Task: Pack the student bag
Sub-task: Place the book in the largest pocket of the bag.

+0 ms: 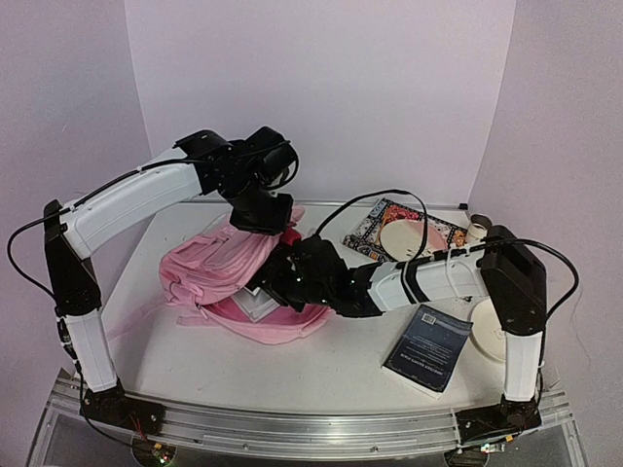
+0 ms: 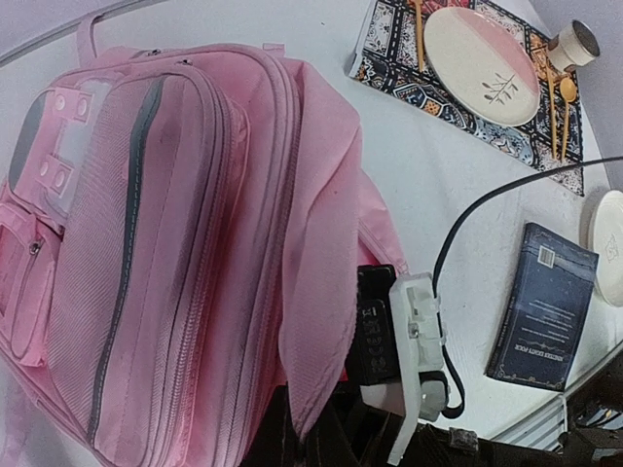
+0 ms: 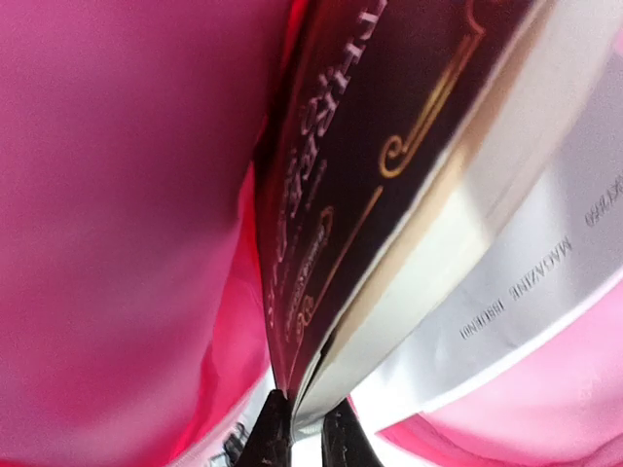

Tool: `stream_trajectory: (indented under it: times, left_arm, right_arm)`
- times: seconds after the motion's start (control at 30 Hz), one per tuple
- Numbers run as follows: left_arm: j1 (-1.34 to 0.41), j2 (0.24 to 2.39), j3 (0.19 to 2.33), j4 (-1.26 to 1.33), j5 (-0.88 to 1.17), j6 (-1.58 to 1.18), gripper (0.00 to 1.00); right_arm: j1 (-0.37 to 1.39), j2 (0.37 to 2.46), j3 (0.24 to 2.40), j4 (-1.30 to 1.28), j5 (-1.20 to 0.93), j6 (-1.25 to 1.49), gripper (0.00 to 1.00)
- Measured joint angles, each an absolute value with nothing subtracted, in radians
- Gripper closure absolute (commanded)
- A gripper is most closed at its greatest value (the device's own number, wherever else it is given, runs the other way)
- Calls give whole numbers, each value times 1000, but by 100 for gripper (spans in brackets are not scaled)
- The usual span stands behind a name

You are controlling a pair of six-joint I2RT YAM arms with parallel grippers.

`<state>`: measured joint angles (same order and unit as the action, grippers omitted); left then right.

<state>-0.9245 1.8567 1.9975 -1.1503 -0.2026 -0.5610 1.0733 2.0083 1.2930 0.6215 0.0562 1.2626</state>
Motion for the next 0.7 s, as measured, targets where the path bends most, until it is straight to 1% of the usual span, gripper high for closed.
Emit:
stream_trajectory:
  times: [0.07, 0.13, 0.27, 0.37, 0.5, 0.57, 0.63, 0.7]
  left_arm:
    - [-923, 1849, 1989, -1148, -191, -567, 100]
    - [-924, 1841, 1982, -1148, -183, -572, 100]
    - [-924, 1822, 1956, -1138, -187, -574, 100]
    - [-923, 1804, 1923, -1125, -200, -574, 100]
    - [-921, 1795, 1889, -1112, -218, -572, 100]
    - [-919, 1793, 1869, -1104, -229, -567, 100]
    - [-916, 1788, 1845, -1093, -240, -558, 100]
    - [-911, 1784, 1825, -1088, -248, -549, 100]
  right_arm:
    - [1073, 2009, 1295, 639, 74, 1272, 93]
    - [1074, 2015, 1306, 646, 86, 1279, 81]
    - [1077, 2030, 1328, 653, 102, 1283, 49]
    - [1082, 2030, 1328, 637, 102, 1278, 36]
    - [1092, 2029, 1328, 595, 95, 1258, 26]
    - [1096, 2022, 1321, 571, 94, 1243, 18]
    - [1099, 1998, 1303, 539, 92, 1216, 14]
    - [1101, 1962, 1289, 496, 92, 1190, 12]
